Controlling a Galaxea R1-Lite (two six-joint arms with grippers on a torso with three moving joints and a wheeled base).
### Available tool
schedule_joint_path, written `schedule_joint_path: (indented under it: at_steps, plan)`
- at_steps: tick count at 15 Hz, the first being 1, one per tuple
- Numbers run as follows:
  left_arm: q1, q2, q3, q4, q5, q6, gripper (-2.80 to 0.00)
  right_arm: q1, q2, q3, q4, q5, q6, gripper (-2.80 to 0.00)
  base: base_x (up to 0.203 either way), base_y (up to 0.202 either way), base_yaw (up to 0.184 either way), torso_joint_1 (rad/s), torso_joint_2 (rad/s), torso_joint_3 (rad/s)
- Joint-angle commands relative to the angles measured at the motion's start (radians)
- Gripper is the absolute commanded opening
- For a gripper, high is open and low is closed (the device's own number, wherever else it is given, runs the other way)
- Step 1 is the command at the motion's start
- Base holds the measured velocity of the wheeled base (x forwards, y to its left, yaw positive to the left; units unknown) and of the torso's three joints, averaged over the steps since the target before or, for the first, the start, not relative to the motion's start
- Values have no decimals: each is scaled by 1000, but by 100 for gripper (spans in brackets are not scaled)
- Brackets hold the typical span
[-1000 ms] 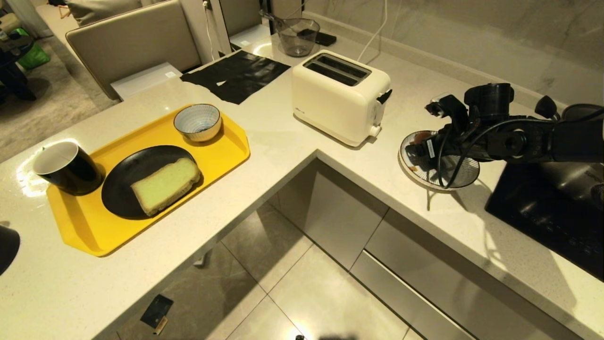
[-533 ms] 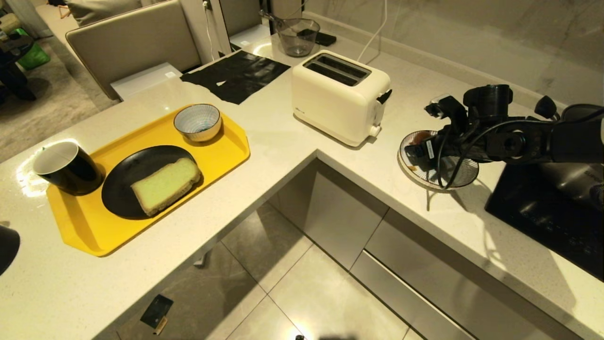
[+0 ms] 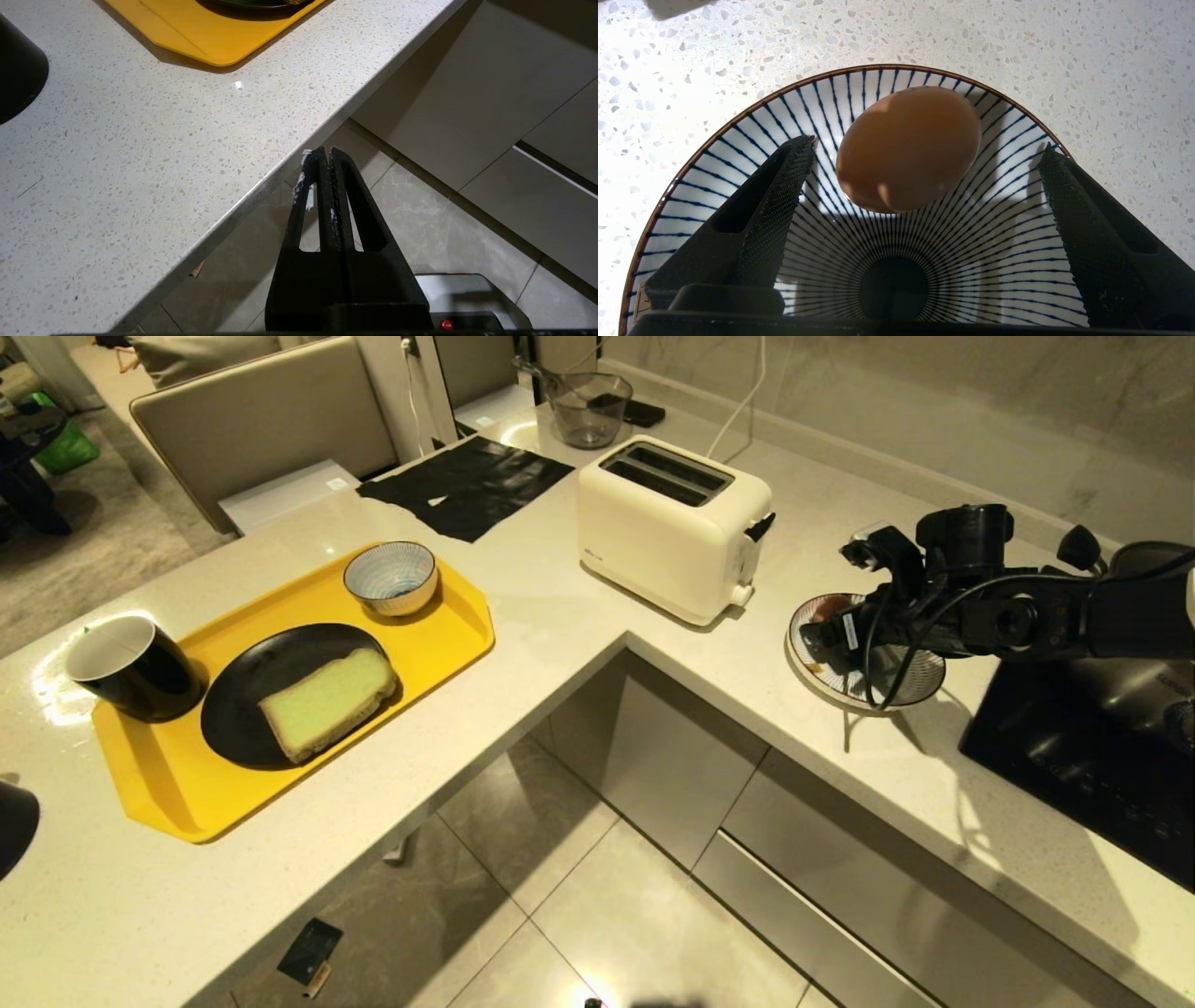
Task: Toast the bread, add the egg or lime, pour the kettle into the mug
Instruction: Pick up the egg
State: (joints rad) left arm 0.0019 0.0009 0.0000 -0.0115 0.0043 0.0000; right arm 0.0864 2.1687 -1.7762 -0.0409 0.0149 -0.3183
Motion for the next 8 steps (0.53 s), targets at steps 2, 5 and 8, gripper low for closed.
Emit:
schedule_joint_path:
  at_steps: [2, 5, 8]
  plan:
    - [0, 1, 0, -1, 0, 0, -280, 1, 3, 4, -1, 2, -2, 0, 0, 0, 0, 0, 0, 0]
    - [0, 1, 0, -1, -1, 0, -280, 1, 3, 2, -1, 2, -2, 0, 0, 0, 0, 0, 0, 0]
    - [0, 1, 0, -1, 0, 0, -280, 0, 5, 1, -2, 4, -1, 0, 0, 0, 0, 0, 0, 0]
